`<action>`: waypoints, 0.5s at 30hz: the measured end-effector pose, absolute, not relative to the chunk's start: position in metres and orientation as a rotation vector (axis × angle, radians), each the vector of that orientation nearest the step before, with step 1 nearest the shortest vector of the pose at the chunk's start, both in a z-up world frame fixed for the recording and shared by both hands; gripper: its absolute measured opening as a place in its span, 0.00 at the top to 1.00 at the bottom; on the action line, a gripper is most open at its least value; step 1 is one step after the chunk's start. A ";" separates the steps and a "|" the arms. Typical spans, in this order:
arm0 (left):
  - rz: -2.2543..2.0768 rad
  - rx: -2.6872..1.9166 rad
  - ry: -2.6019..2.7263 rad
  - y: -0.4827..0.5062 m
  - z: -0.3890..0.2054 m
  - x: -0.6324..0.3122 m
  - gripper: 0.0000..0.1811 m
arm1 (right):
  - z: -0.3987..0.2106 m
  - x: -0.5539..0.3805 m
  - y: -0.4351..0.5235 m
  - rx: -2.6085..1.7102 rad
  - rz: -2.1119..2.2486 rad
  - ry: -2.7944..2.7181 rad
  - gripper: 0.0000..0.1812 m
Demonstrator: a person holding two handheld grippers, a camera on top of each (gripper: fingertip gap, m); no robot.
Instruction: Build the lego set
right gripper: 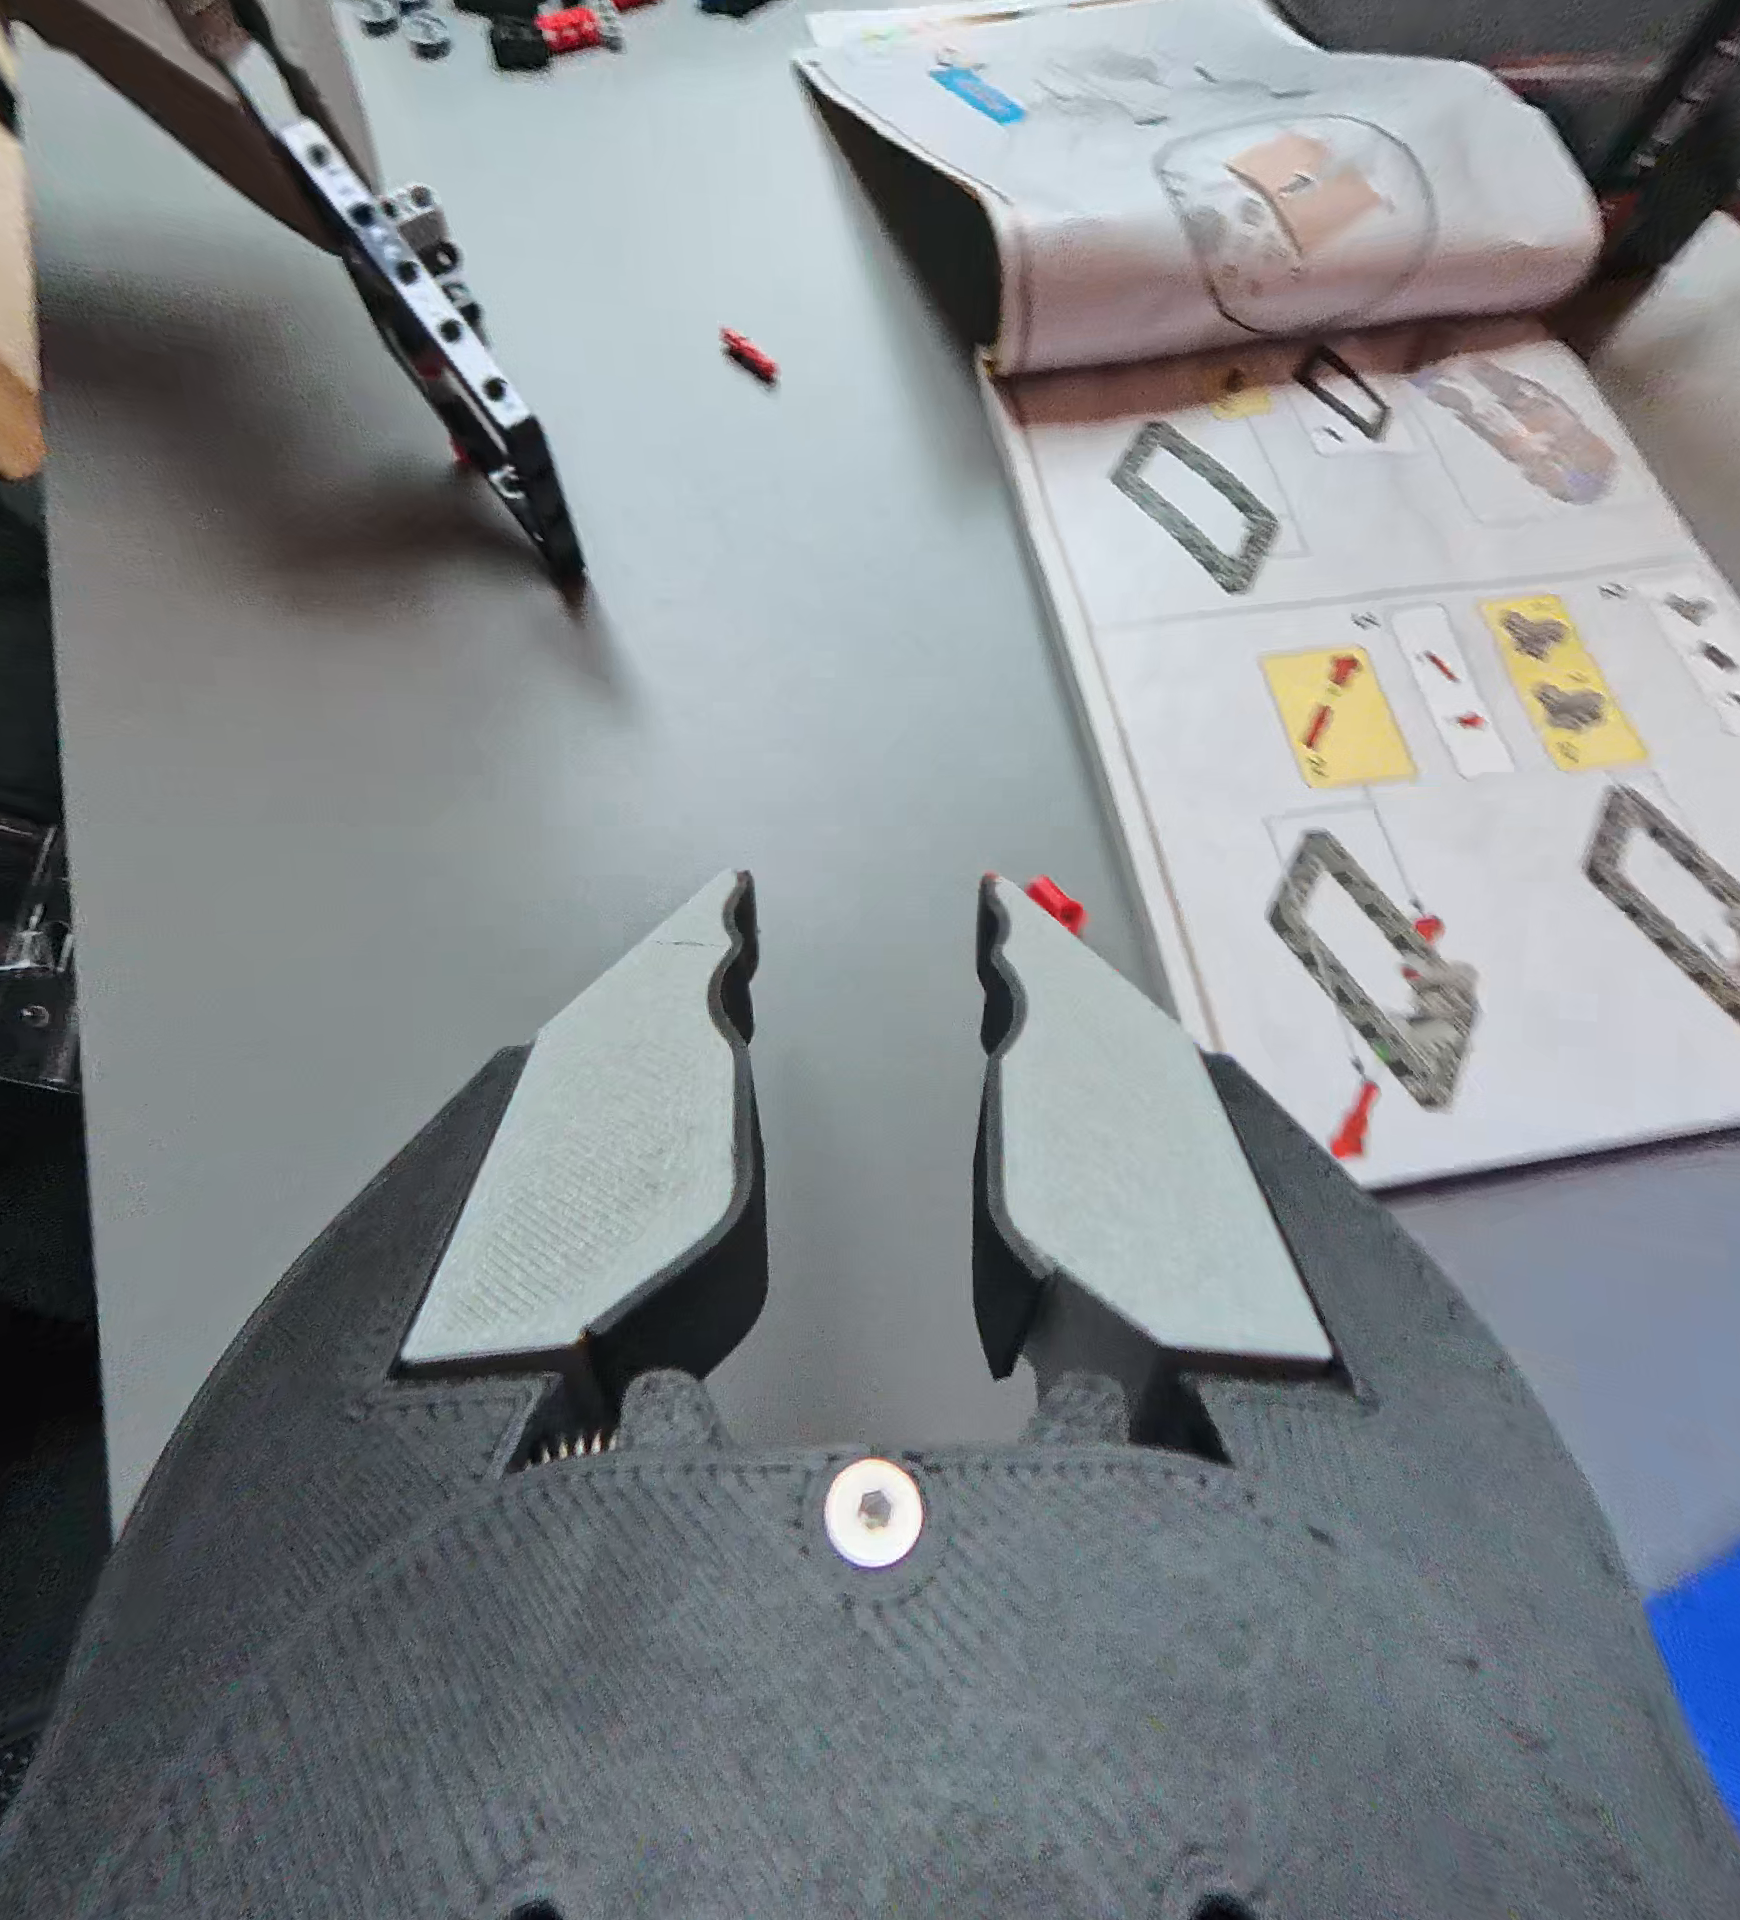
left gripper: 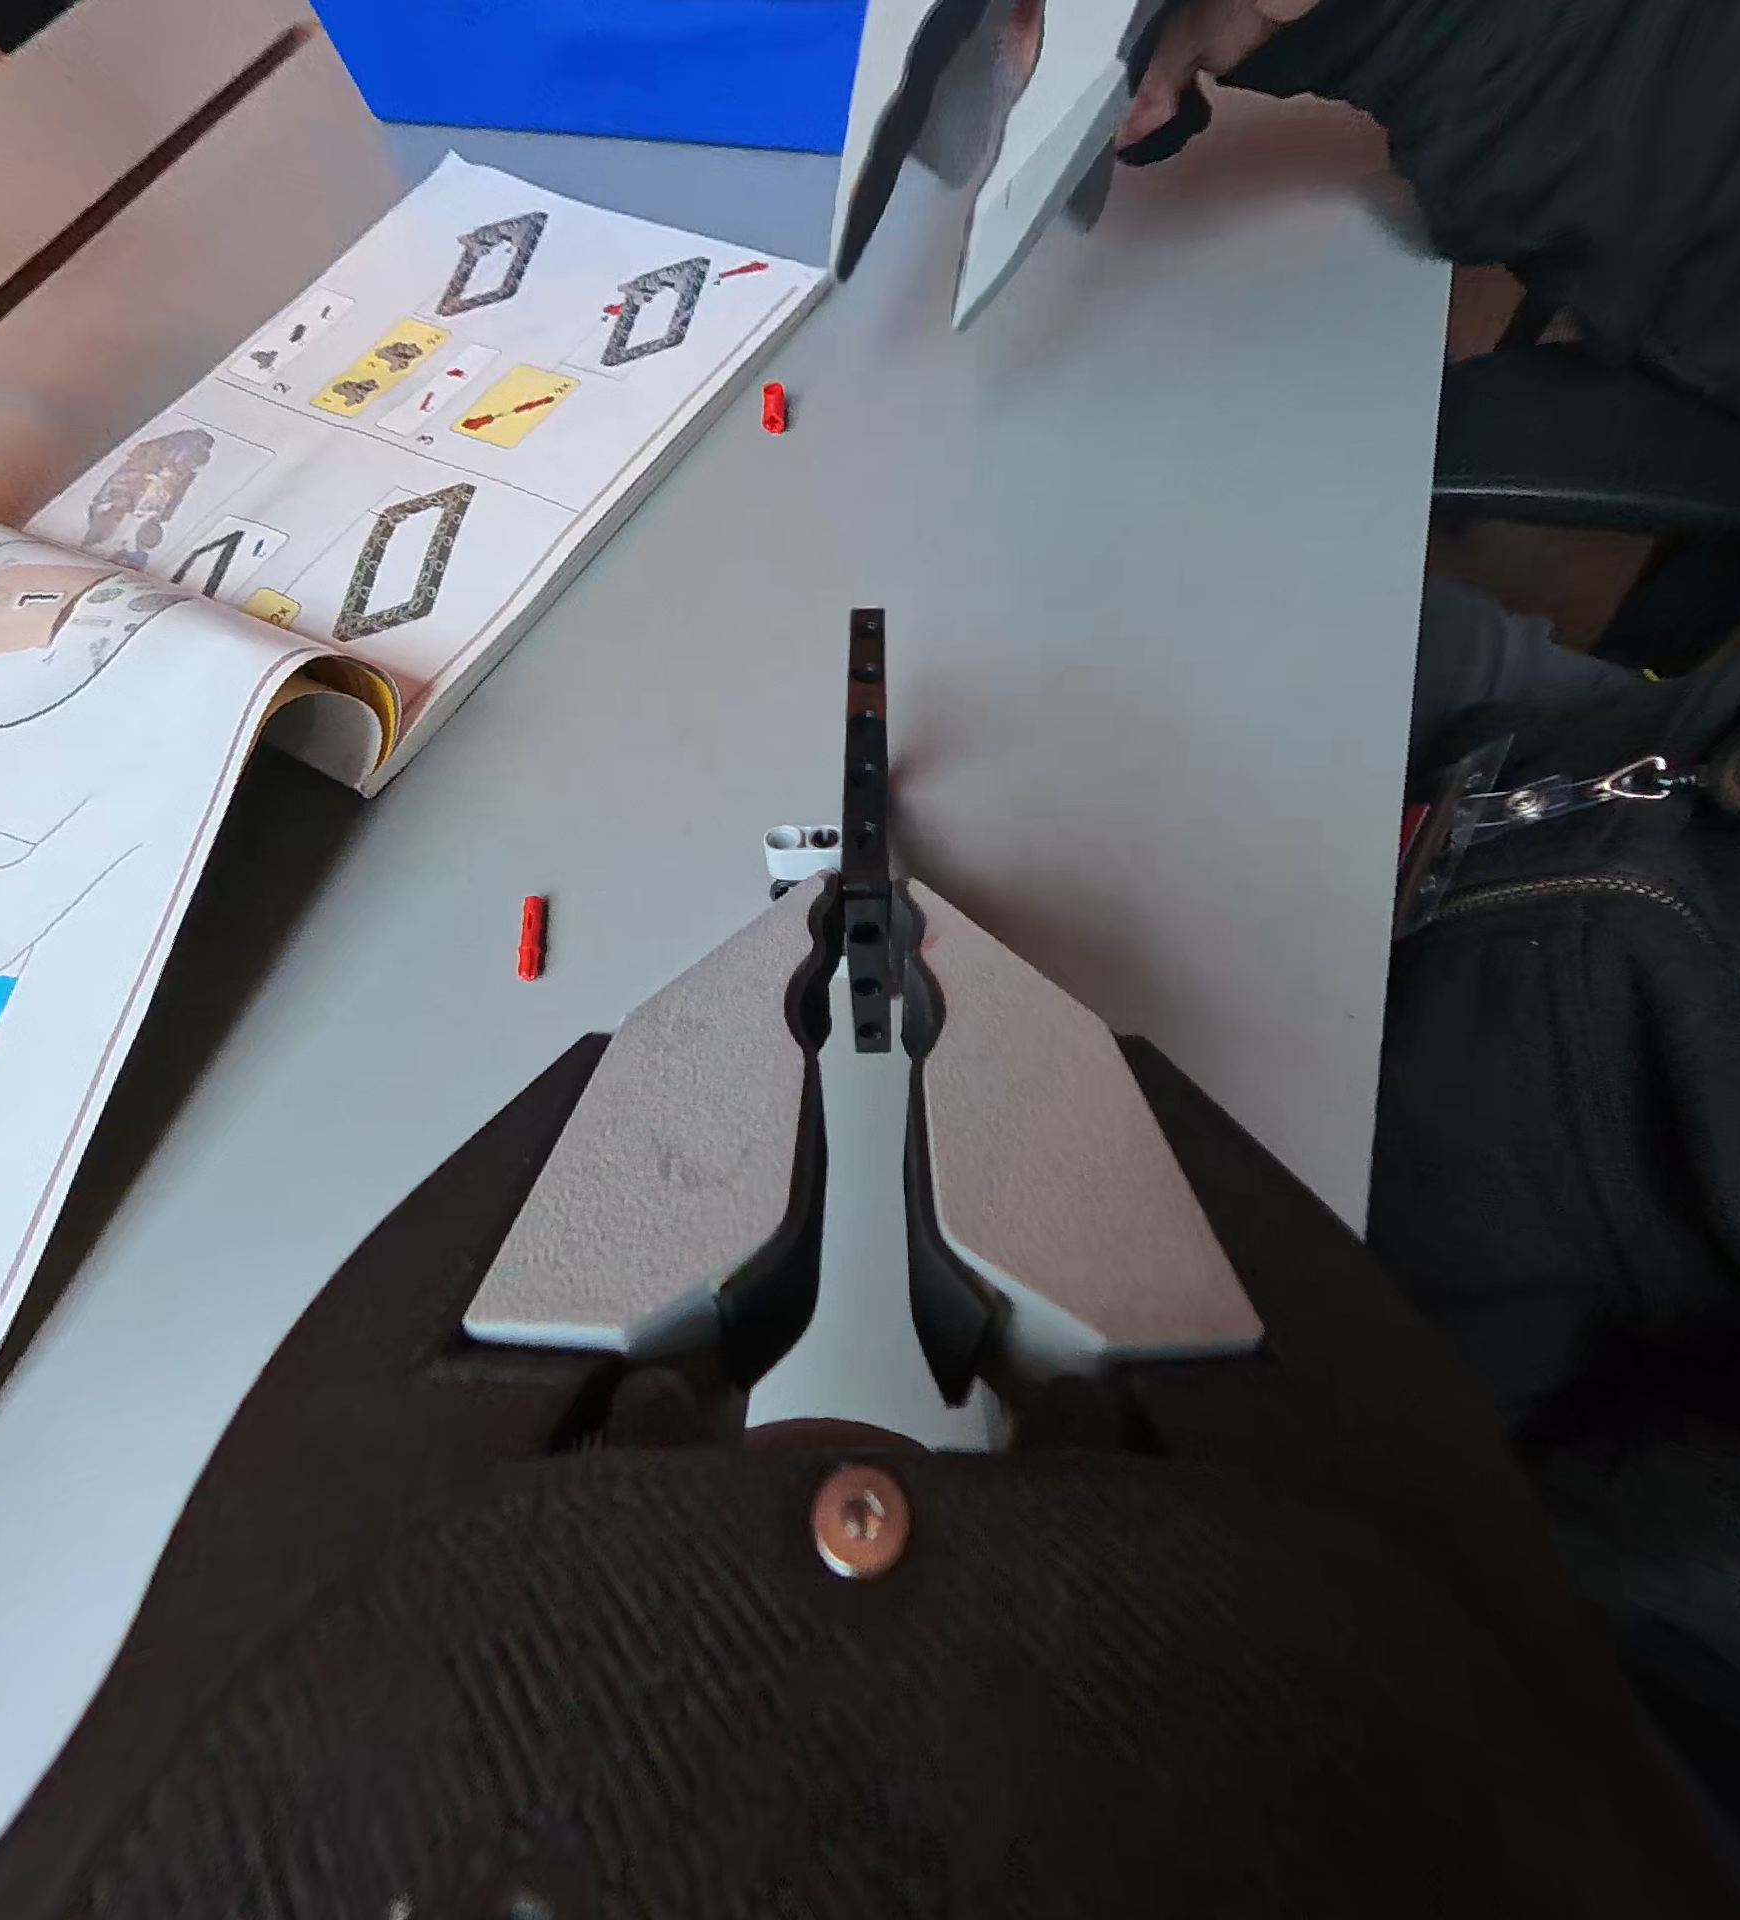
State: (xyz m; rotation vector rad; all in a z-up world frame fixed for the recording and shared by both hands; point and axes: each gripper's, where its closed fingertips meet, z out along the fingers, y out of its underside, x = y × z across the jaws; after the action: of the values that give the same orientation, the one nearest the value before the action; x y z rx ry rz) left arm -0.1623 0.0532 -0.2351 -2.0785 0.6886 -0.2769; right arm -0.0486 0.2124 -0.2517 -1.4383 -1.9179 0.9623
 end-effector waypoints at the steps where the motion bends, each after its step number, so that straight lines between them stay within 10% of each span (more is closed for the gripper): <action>1: -0.277 -2.081 0.682 0.052 -0.238 -0.163 0.97 | -0.251 -0.042 0.220 -1.459 0.955 -1.897 0.77; 15: -0.193 -1.958 0.727 0.047 -0.248 -0.165 0.97 | -0.279 -0.054 0.245 -1.522 0.850 -1.841 0.83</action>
State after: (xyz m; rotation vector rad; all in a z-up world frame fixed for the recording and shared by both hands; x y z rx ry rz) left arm -0.1649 0.0473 -0.2478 -1.9578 0.7273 -0.1928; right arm -0.0545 0.2449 -0.2786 -1.5217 -1.8412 0.8498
